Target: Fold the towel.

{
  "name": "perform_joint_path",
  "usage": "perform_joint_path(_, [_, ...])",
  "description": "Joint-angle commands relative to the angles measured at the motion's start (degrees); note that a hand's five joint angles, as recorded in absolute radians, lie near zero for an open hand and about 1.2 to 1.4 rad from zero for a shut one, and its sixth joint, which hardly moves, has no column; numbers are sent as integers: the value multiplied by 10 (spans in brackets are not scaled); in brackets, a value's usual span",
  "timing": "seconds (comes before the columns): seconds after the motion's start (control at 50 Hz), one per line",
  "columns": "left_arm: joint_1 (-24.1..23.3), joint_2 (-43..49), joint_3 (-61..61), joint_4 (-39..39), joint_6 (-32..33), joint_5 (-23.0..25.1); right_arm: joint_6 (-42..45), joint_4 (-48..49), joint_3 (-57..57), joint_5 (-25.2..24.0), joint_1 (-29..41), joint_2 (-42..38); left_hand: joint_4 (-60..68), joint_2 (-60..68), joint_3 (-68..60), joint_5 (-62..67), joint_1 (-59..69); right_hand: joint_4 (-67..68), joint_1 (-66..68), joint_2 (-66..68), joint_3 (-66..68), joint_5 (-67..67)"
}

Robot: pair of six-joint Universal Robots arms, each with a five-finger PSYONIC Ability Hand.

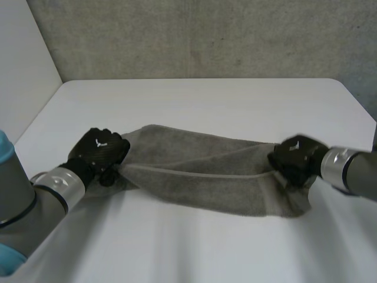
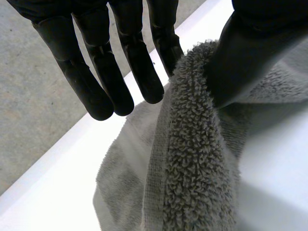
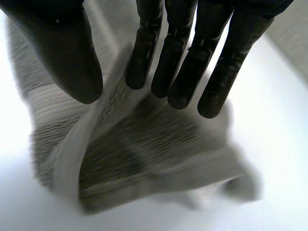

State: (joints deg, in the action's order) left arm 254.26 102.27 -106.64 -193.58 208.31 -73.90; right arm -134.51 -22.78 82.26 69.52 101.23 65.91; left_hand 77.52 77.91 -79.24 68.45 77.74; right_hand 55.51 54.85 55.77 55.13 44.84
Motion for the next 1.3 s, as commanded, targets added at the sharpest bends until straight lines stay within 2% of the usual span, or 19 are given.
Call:
perform_joint_path(0.02, [-4,-4,-43,-40,1,-1,18,8,60,1,-5,-15,25,21,-8,15,23,-17,-10,-19,-13,-10])
perform_joint_path(0.12, [-4,-6,-47,-40,1,-1,7,41,68,0,-4,-4,25,21,-8,15,23,-61,-54,-63,-57,-54])
perform_joint_path(0.2, [-4,-15,-50,-40,1,-2,-27,79,67,9,-2,11,25,21,-8,15,23,-190,-184,-193,-186,-183])
perform_joint_path(0.32, [-8,-37,-64,-46,-4,-1,-108,90,69,28,4,35,25,21,-8,15,23,-180,-174,-183,-176,-173])
perform_joint_path(0.56, [-10,-51,-103,-97,-5,-3,-138,123,86,54,6,24,25,21,-8,15,23,-160,-153,-163,-156,-153])
perform_joint_path(0.66, [-10,-50,-107,-99,-4,-2,-149,139,86,60,15,14,25,21,-8,15,23,-113,-106,-115,-109,-106])
perform_joint_path(0.72, [-6,-49,-107,-98,-3,-1,-161,156,84,68,16,1,25,21,-8,15,23,-14,-7,-16,-10,-7])
perform_joint_path(0.74, [-6,-49,-107,-98,-3,-1,-170,165,83,71,16,0,25,21,-8,15,23,96,103,94,100,103])
perform_joint_path(0.76, [-4,-49,-107,-99,-3,-2,-170,165,83,71,16,0,25,21,-8,15,23,98,104,95,101,104])
perform_joint_path(0.78, [-3,-48,-107,-99,-2,-1,-185,173,81,72,15,2,25,21,-8,15,23,241,247,238,244,247])
perform_joint_path(0.84, [-1,-48,-106,-98,3,-2,-234,189,78,70,12,7,25,21,-8,15,23,245,251,242,249,252])
perform_joint_path(0.94, [-2,-55,-103,-94,4,-2,-277,194,91,45,4,91,25,21,-8,15,23,245,251,242,249,252])
perform_joint_path(0.98, [-2,-66,-103,-93,4,-2,-283,194,111,6,-22,168,25,21,-8,15,23,245,251,242,249,252])
perform_joint_path(1.04, [2,-104,-103,-87,4,-1,-283,190,118,-22,-41,201,25,21,-8,15,23,245,251,242,249,252])
perform_joint_path(1.08, [5,-126,-100,-80,4,-1,-284,180,116,-76,-75,272,25,21,-8,15,23,245,251,242,249,252])
perform_joint_path(1.1, [10,-151,-95,-67,5,-1,-284,180,116,-76,-75,273,25,21,-8,15,23,245,251,242,249,252])
perform_joint_path(1.14, [14,-178,-84,-52,7,-1,-285,174,97,-113,-92,338,25,21,-8,15,23,245,251,242,249,252])
perform_joint_path(1.26, [19,-248,4,34,8,-1,-301,124,2,-115,-98,362,25,21,-8,15,23,245,251,242,249,252])
perform_joint_path(1.3, [19,-250,26,51,7,-1,-297,52,-61,-122,-107,347,25,21,-8,15,23,245,251,242,249,252])
